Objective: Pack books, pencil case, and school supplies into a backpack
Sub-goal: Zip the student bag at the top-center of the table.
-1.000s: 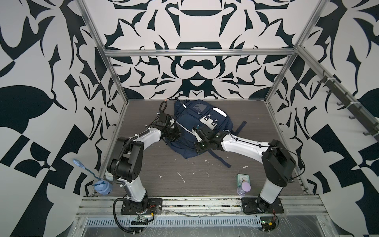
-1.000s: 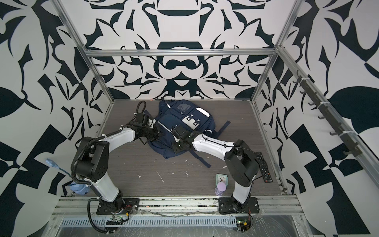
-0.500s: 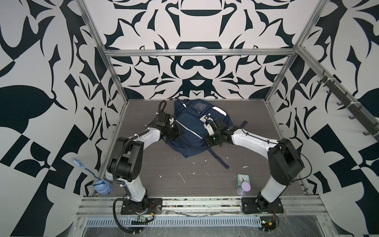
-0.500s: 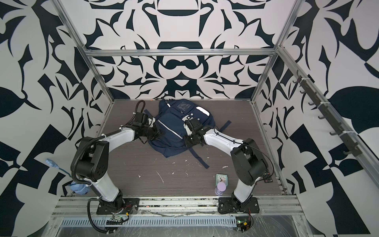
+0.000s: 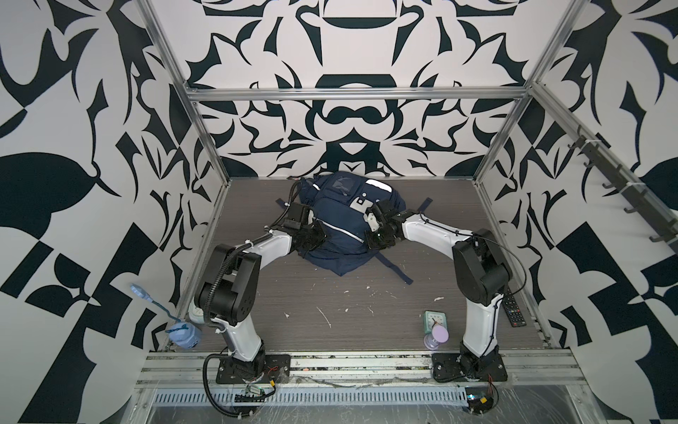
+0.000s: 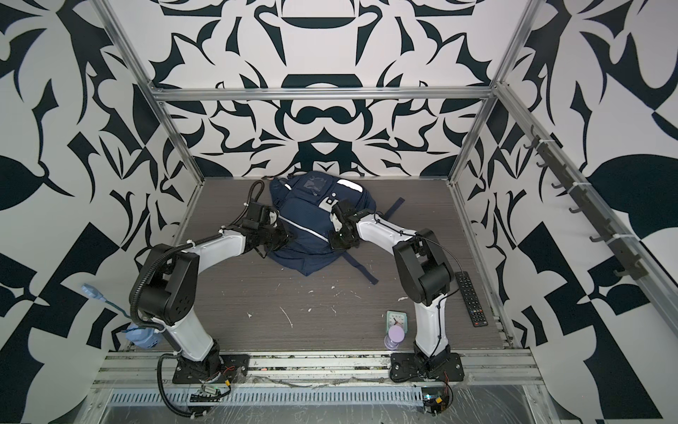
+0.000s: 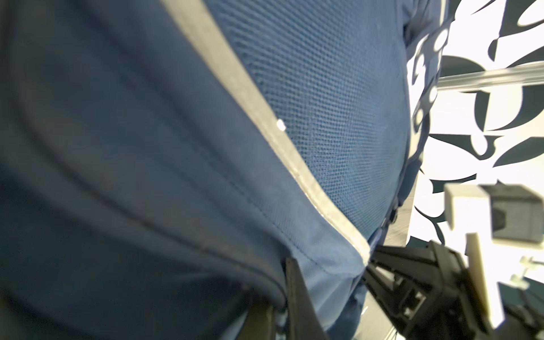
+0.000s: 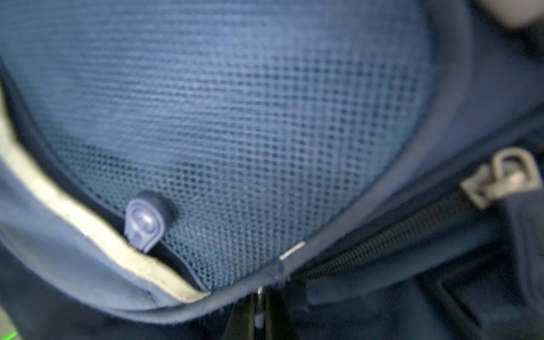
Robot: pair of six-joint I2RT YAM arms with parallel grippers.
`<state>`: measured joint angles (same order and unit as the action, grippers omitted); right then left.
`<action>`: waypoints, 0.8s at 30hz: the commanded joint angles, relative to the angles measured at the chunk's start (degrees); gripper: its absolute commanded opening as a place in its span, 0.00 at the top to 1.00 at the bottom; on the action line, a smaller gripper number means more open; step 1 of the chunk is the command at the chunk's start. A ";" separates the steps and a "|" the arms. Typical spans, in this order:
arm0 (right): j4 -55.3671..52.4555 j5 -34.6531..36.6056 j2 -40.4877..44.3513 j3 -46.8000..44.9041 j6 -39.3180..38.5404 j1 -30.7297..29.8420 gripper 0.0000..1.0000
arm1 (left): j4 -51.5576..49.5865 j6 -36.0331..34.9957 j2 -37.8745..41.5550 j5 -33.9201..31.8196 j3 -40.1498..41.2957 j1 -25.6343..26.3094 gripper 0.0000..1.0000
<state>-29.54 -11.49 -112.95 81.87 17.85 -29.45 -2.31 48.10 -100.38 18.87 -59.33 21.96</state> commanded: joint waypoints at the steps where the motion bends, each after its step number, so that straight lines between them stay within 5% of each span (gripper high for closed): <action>1: -0.23 6.05 0.06 1.66 -0.39 2.91 0.96 | -2.97 0.10 -1.54 1.79 0.71 2.41 0.92; 7: 1.81 3.67 5.46 -3.60 -0.59 2.91 0.62 | -4.13 -1.34 0.20 0.33 0.16 2.57 0.70; 13: 1.42 4.31 13.98 -8.19 -0.71 2.91 0.50 | -9.10 -5.14 3.42 -1.71 -3.59 2.43 0.40; 18: 1.06 8.61 22.42 -12.54 -1.91 2.97 0.41 | -14.09 -10.50 7.38 -5.32 -7.12 2.30 0.31; 21: 1.51 13.22 27.78 -16.13 -2.54 3.29 0.26 | -15.94 -13.33 9.40 -7.35 -7.99 0.87 0.23; 23: 1.76 16.34 31.02 -17.97 -2.42 4.17 0.06 | -15.79 -13.82 10.74 -8.20 -7.09 -1.04 0.03; 24: 1.82 17.80 32.43 -18.82 -2.23 5.04 0.01 | -15.18 -13.99 11.74 -8.58 -6.14 -2.10 0.01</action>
<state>-28.01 -0.32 -84.23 64.71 16.01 -25.91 -14.57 36.84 -90.83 13.34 -66.13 22.37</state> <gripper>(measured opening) 0.961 0.973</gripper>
